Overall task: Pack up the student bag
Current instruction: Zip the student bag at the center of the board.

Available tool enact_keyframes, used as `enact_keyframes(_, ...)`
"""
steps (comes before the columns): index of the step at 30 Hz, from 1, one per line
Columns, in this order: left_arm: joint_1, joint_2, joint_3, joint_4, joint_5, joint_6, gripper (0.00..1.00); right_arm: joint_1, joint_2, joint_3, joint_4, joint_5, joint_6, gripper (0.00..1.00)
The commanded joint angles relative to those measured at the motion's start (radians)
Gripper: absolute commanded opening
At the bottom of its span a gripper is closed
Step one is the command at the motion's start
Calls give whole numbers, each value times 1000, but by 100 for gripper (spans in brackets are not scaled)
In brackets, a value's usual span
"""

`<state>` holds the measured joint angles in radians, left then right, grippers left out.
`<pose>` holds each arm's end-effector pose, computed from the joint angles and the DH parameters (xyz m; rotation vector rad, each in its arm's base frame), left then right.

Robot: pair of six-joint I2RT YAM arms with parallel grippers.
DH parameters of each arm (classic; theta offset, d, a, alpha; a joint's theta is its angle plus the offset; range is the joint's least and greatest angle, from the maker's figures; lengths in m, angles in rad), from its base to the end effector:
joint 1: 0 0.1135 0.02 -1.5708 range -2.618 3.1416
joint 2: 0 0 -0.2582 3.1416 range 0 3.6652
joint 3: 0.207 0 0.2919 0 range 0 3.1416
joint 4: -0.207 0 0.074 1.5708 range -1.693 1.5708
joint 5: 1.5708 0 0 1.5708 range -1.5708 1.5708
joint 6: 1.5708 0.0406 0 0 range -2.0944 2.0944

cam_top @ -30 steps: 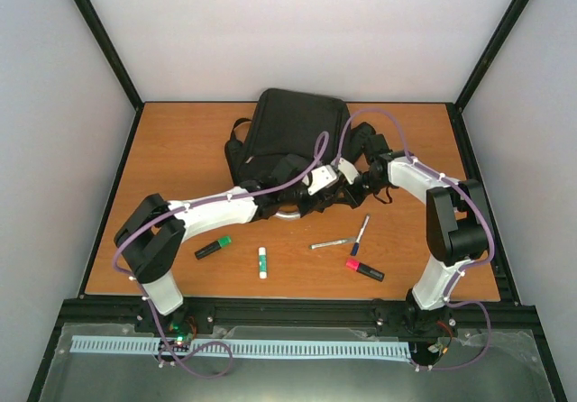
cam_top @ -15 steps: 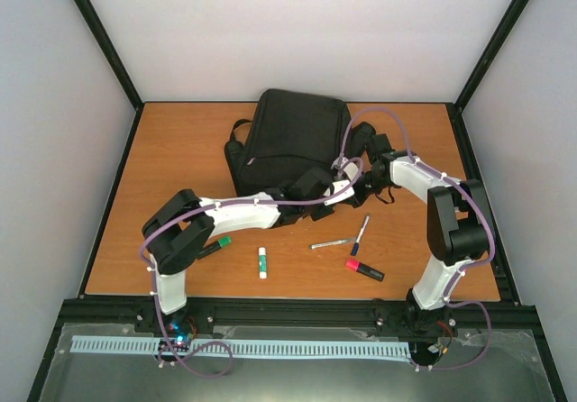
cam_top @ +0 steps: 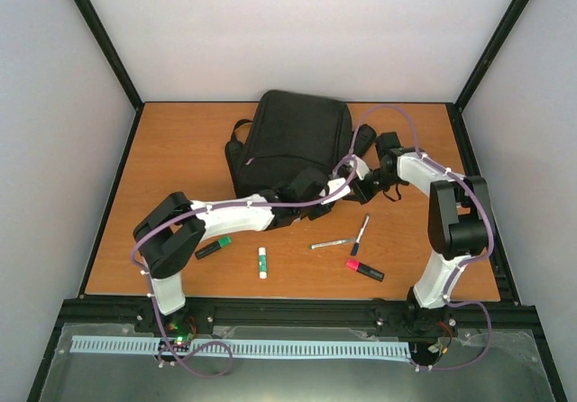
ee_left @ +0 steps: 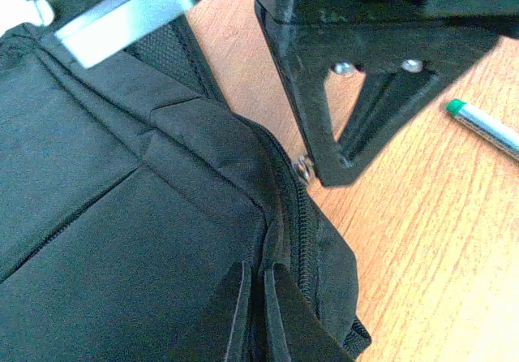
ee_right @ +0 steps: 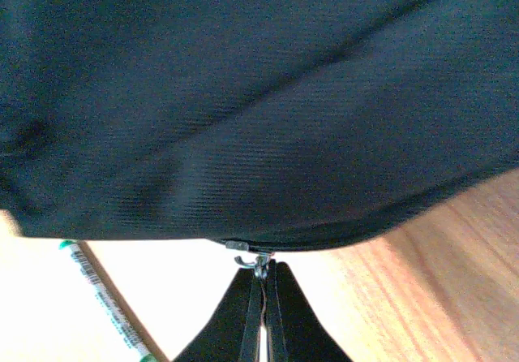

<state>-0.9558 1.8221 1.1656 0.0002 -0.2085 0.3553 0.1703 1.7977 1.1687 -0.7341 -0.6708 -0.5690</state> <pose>0.2591 -0.3523 0.1674 1.2567 1.8208 -0.1007 0.3566 0.0869 0.1420 -1.0599 2.4658 0.8610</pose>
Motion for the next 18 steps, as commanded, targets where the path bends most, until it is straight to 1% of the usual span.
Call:
enact_keyframes(1, -9, -94, -37, 9, 3, -53, 1, -35, 41, 65, -22, 40, -12, 3)
enact_keyframes(14, -9, -185, -108, -16, 25, -102, 1, -77, 207, 263, -52, 113, 8, 3)
enact_keyframes(18, -9, -188, -115, -17, 23, -108, 2, -78, 218, 279, -53, 109, 14, 3)
